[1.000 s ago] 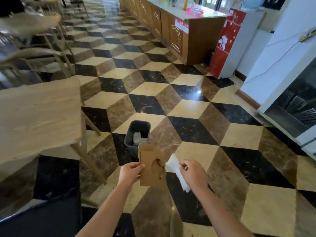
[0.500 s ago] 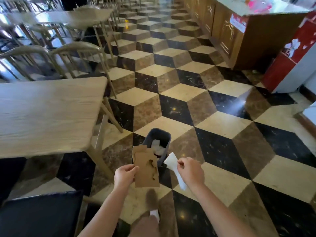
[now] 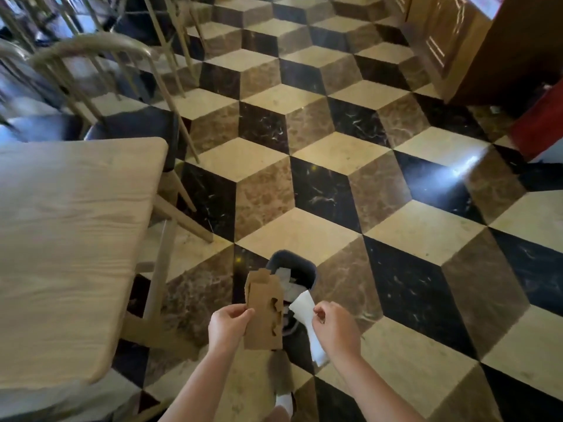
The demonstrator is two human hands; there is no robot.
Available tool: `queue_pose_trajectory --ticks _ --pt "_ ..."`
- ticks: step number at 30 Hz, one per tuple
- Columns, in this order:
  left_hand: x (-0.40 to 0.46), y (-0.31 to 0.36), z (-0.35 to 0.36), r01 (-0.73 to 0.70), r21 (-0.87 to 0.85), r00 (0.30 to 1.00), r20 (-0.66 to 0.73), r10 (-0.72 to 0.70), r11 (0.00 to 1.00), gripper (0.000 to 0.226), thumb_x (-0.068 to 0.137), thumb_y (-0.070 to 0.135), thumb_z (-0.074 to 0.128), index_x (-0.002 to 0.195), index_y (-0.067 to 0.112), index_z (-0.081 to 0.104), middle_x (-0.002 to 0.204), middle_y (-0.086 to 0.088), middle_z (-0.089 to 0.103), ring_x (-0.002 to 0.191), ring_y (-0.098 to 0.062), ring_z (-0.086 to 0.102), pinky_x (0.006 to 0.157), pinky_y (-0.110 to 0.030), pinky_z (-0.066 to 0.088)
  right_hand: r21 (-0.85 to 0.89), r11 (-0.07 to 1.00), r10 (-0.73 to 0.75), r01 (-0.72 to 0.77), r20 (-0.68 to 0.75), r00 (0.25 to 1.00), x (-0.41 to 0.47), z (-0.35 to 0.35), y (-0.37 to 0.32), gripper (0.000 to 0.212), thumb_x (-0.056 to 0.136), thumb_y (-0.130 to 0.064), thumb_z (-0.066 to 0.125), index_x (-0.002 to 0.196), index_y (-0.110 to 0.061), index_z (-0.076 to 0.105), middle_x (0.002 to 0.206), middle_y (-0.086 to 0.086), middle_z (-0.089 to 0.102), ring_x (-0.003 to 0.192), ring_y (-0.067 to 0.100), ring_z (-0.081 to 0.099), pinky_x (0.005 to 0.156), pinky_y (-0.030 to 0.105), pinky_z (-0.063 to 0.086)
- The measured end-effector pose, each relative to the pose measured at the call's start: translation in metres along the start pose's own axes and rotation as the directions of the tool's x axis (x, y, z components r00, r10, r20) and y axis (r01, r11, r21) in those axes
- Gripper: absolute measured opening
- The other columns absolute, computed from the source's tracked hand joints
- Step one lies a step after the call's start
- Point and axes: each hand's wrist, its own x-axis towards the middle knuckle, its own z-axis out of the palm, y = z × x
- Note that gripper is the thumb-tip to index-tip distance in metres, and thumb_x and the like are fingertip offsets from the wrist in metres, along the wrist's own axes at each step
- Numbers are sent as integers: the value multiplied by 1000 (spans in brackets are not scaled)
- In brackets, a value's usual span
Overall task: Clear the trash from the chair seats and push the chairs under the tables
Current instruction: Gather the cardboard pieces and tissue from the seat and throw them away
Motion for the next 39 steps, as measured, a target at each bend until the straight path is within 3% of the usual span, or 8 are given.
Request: queue_pose_trajectory --ticks 7,11,16,23,28,32,35,39 --pt "118 -27 52 63 218 997 33 -72 974 19 87 22 63 104 15 68 101 -3 68 91 -18 62 80 -33 53 13 990 140 -142 107 984 115 91 20 15 92 -26 53 102 -22 63 103 -1 66 88 16 61 66 24 42" --pt "181 -62 79 96 285 993 33 -110 954 13 85 22 65 76 32 62 82 8 65 81 -11 61 65 -23 47 -15 987 161 -161 162 974 173 149 44 11 90 -20 52 90 -17 63 93 3 66 78 16 59 62 27 46" --pt "245 -110 114 170 244 985 -2 -174 955 22 81 19 69 65 34 64 67 15 63 66 -4 60 55 -20 47 -50 977 214 -208 202 956 233 213 68 17 90 -21 53 102 -19 64 104 4 66 92 24 61 69 30 45" --pt "283 -141 144 266 226 961 8 -275 937 10 82 22 70 74 26 67 83 2 70 85 -16 64 82 -37 55 -39 983 184 -181 273 944 262 240 89 12 88 -22 58 99 -19 62 105 4 64 98 25 60 77 34 50" --pt "241 -102 128 126 325 987 59 -153 937 20 85 24 66 104 18 66 88 9 64 82 -5 59 69 -16 46 -49 998 55 -43 272 961 241 183 61 12 89 -25 60 99 -19 62 101 1 62 90 20 61 69 30 50" --pt "174 -46 97 -33 548 997 82 -15 836 19 88 25 59 107 20 61 77 15 55 64 3 50 49 -9 38 -132 975 -134 178 292 947 197 112 12 8 90 -28 55 95 -23 60 98 -2 60 89 17 61 69 31 54" --pt "123 -9 65 -62 696 998 42 45 715 22 91 34 51 110 26 57 95 9 58 77 -3 55 61 -15 45 -187 908 -307 375 311 899 161 64 -27 16 90 -32 55 103 -25 59 104 -4 59 98 16 58 75 31 53" --pt "57 17 27 -180 851 959 40 280 494 40 94 38 42 131 23 43 133 0 49 124 -21 43 102 -35 40 -259 748 -527 612 329 784 109 19 -70 27 91 -32 50 115 -21 57 118 -1 58 114 20 48 95 34 41"
